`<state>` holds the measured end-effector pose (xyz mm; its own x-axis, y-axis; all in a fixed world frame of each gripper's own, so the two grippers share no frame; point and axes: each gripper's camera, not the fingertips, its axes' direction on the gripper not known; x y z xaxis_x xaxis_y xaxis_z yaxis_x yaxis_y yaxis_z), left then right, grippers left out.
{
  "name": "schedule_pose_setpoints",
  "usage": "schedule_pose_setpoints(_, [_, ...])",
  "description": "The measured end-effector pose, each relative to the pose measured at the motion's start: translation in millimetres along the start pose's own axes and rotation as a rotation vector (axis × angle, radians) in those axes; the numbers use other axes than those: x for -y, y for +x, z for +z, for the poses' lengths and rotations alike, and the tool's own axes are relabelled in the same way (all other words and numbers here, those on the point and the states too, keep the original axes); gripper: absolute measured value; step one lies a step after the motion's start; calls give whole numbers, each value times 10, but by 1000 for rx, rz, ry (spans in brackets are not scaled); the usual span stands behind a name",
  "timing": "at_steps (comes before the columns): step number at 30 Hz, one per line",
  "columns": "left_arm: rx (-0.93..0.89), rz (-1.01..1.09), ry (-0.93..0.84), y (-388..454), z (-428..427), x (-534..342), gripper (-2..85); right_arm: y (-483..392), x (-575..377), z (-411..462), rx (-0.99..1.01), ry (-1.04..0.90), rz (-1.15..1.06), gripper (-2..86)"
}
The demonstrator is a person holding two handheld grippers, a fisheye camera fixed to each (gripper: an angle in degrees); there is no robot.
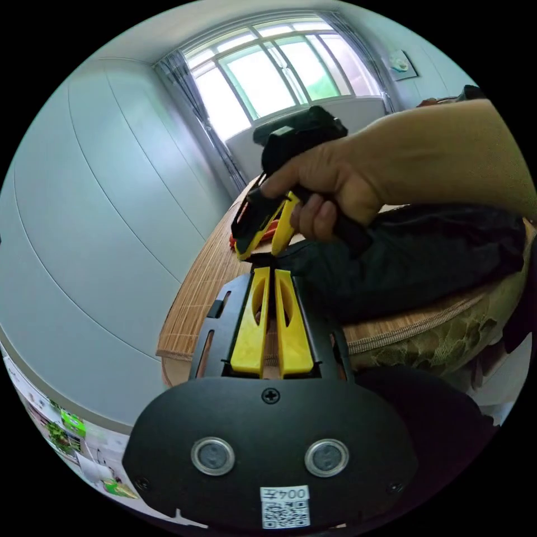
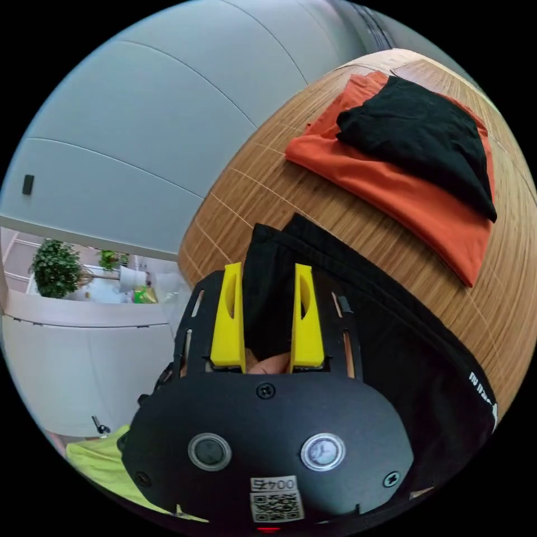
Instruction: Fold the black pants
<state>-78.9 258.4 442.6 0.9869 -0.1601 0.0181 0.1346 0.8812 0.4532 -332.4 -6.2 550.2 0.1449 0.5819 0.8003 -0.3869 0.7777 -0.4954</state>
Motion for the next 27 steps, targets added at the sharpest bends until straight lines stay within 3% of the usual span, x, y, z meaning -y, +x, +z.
schedule_pose_setpoints(2, [-21, -27, 5, -62, 13, 1, 12, 121, -38, 2, 27, 54, 44, 21])
schedule_pose_setpoints(7, [-147, -196, 115, -531, -177, 85, 11, 312, -476, -684, 255, 365, 173, -1])
schedule_pose_setpoints(11, [-225, -328, 158, -966, -158, 147, 10, -71, -529, -1047, 196, 527, 80, 2])
schedule_pose_setpoints(15, [-325, -517, -36, -1423, 584, -82, 10, -286, -153, -658, 49, 476, 34, 16])
schedule_pose_setpoints(19, [-404, -674, -238, -1678, 1270, -431, 10, -118, 271, 159, -5, 248, 76, 54])
schedule_pose_setpoints(22, [-453, -745, -240, -1837, 1422, -546, 10, 51, 203, 100, 51, 304, 103, 81])
schedule_pose_setpoints(27, [-514, -760, -276, -2002, 1645, -565, 10, 138, -635, -410, 15, 395, -73, 84])
